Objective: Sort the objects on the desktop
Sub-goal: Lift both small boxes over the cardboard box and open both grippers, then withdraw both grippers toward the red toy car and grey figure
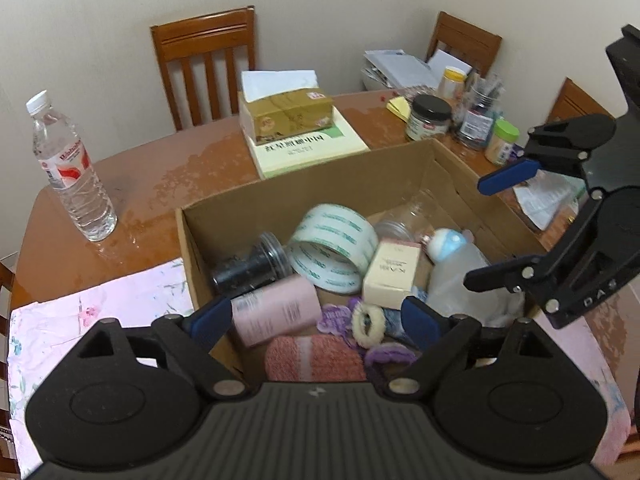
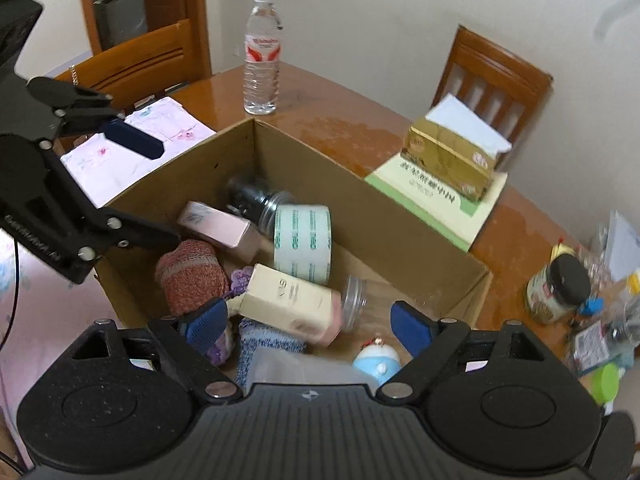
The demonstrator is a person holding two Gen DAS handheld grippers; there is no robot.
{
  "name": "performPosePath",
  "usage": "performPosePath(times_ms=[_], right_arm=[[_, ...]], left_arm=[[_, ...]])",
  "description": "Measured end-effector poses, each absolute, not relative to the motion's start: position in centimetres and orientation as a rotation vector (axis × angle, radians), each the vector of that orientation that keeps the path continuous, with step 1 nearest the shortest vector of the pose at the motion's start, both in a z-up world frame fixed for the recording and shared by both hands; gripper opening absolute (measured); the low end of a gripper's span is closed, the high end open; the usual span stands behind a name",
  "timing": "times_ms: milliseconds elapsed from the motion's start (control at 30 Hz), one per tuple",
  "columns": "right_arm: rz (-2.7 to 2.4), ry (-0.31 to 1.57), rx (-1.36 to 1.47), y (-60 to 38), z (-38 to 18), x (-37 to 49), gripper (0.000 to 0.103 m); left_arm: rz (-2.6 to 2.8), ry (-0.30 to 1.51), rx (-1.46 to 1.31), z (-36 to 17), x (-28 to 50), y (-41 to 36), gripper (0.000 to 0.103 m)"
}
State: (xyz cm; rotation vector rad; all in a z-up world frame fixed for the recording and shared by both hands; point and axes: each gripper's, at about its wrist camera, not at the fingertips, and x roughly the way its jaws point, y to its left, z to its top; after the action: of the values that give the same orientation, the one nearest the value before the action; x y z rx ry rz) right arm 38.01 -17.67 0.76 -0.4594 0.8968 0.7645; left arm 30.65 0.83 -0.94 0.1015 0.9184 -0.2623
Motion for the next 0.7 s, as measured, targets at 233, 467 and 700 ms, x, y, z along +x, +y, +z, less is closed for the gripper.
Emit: performPosePath(times_ms=[233,467,700], right_arm=[[0.75,0.914,-0.427,-18.6,2.0,35.8,0.092],[0.757,0.823,-0.425,-20.0,2.3,31.6,0.097],[0.76,0.798,-0.463,-21.5,0.8,25.7,0.097]], left_arm=[[-0.314,0.927,0.136,0.2,28.2,0.0,0.091],[-0.386,0.849,0.215,-0.6,23.7,-0.9,0.092],[-0.465,0.853,0.264,-1.5,19.0,-2.3,0.092]])
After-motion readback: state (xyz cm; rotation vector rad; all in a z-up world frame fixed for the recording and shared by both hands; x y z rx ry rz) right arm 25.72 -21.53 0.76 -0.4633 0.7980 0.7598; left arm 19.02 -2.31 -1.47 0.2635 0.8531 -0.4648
